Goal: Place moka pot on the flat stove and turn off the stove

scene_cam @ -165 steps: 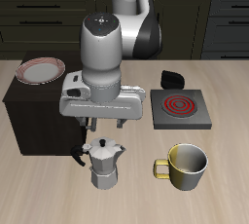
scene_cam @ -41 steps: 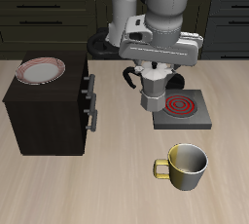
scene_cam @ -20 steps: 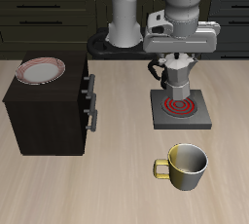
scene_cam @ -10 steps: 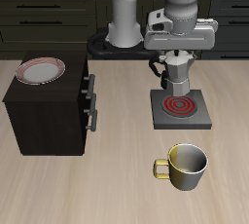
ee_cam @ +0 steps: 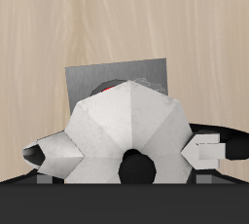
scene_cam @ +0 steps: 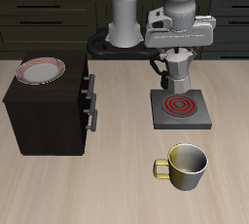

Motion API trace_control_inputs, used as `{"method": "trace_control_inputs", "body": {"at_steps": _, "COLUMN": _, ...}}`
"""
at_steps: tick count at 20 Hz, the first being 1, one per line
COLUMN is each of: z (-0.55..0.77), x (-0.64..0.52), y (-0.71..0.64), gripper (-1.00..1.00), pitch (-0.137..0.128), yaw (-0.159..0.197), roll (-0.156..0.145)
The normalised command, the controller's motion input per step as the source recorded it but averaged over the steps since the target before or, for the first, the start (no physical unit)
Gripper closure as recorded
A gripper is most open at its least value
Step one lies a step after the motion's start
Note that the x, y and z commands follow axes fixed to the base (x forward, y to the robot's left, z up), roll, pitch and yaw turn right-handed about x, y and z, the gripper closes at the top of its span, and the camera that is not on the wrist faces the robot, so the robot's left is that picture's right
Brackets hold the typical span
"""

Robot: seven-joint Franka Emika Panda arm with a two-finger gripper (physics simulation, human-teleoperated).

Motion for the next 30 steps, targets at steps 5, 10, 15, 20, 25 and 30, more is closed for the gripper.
{"method": "trace_control_inputs", "body": {"at_steps": 5, "z": -0.04, "x": -0.03, "y": -0.02, "gripper": 1.00, "pitch": 0.000, "yaw": -0.007, "roll": 0.002}}
{"method": "trace_control_inputs", "body": {"at_steps": 10, "z": -0.10, "x": 0.01, "y": 0.02, "gripper": 1.00, "pitch": -0.006, "yaw": 0.005, "roll": 0.001}}
{"method": "trace_control_inputs", "body": {"at_steps": 15, "z": -0.12, "x": 0.06, "y": -0.01, "gripper": 1.00, "pitch": -0.010, "yaw": 0.006, "roll": 0.017}}
{"method": "trace_control_inputs", "body": {"at_steps": 20, "z": -0.16, "x": 0.07, "y": 0.06, "gripper": 1.00, "pitch": 0.012, "yaw": 0.003, "roll": 0.020}}
{"method": "trace_control_inputs", "body": {"at_steps": 25, "z": -0.18, "x": 0.02, "y": 0.05, "gripper": 1.00, "pitch": 0.005, "yaw": 0.004, "roll": 0.020}}
{"method": "trace_control_inputs", "body": {"at_steps": 30, "z": -0.17, "x": 0.12, "y": -0.03, "gripper": 1.00, "pitch": 0.010, "yaw": 0.012, "roll": -0.002}}
